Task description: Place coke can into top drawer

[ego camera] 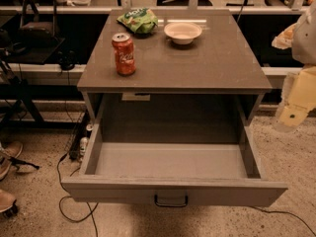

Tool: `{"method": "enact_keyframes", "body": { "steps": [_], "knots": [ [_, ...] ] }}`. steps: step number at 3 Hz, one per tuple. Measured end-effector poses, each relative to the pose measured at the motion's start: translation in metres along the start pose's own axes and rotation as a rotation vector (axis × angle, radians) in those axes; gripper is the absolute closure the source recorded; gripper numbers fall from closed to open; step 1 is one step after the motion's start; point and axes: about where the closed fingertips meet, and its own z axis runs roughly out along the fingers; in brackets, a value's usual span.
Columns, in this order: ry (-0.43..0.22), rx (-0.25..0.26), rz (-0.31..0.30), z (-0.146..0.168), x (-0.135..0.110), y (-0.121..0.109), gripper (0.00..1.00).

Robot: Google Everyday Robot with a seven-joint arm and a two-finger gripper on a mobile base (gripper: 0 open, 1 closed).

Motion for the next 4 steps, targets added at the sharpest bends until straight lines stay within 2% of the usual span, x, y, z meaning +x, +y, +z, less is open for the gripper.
{"method": "enact_keyframes", "body": {
  "steps": [1,2,3,4],
  "knots": [
    [-0.008,0.009,-0.003,0.0,-0.003,-0.001,0.0],
    [-0.075,0.036,0.04,0.011,-0.007,-0.009,0.0],
    [-0.131,0.11,0.049,0.006,-0.019,-0.025,0.0],
    [-0.128,0.11,0.047,0.006,-0.019,-0.025,0.0]
  ]
}}
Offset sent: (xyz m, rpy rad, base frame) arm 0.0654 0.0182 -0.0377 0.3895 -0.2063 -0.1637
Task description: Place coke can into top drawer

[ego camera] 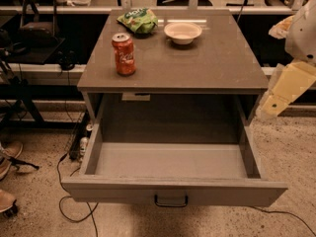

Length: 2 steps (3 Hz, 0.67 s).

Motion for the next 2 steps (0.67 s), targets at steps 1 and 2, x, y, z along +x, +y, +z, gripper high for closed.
{"method": "enact_keyframes", "body": {
  "steps": [1,2],
  "knots": [
    [-0.021,0.008,0.006,0.0,-0.003,-0.001,0.0],
    [-0.219,0.011,0.096,0.035,-0.046,-0.041,0.0]
  ]
}}
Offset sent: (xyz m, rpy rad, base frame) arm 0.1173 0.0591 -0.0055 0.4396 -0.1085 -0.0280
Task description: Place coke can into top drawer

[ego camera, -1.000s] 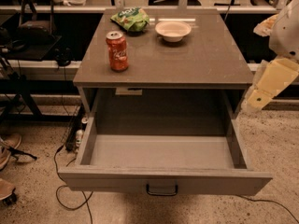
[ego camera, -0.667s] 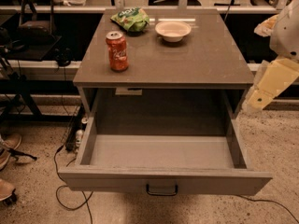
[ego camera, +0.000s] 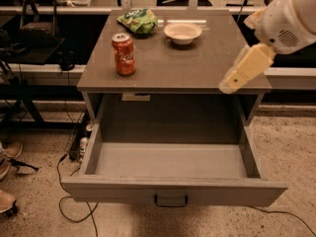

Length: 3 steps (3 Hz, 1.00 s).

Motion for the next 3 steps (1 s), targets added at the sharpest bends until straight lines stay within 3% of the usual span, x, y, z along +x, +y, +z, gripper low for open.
{"method": "enact_keyframes", "body": {
  "steps": [1,2,3],
  "knots": [
    [-0.146,0.012,0.091,0.039,-0.03,-0.034,0.0],
    [-0.229,-0.008,0.187,0.082,-0.066,-0.052,0.0],
    [-0.245,-0.03,0.254,0.12,-0.114,-0.042,0.0]
  ]
}}
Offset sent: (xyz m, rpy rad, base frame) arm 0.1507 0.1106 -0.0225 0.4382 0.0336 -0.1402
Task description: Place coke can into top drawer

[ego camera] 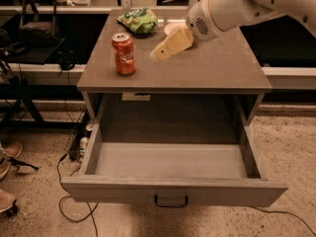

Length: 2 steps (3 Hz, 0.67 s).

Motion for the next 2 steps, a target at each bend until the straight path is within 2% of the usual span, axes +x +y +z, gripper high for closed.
{"method": "enact_keyframes", "body": {
  "steps": [1,2],
  "knots": [
    [0.0,0.0,0.0,0.0,0.0,0.0,0.0],
    [-0.046,0.005,0.024,0.026,-0.005,-0.002,0.0]
  ]
}}
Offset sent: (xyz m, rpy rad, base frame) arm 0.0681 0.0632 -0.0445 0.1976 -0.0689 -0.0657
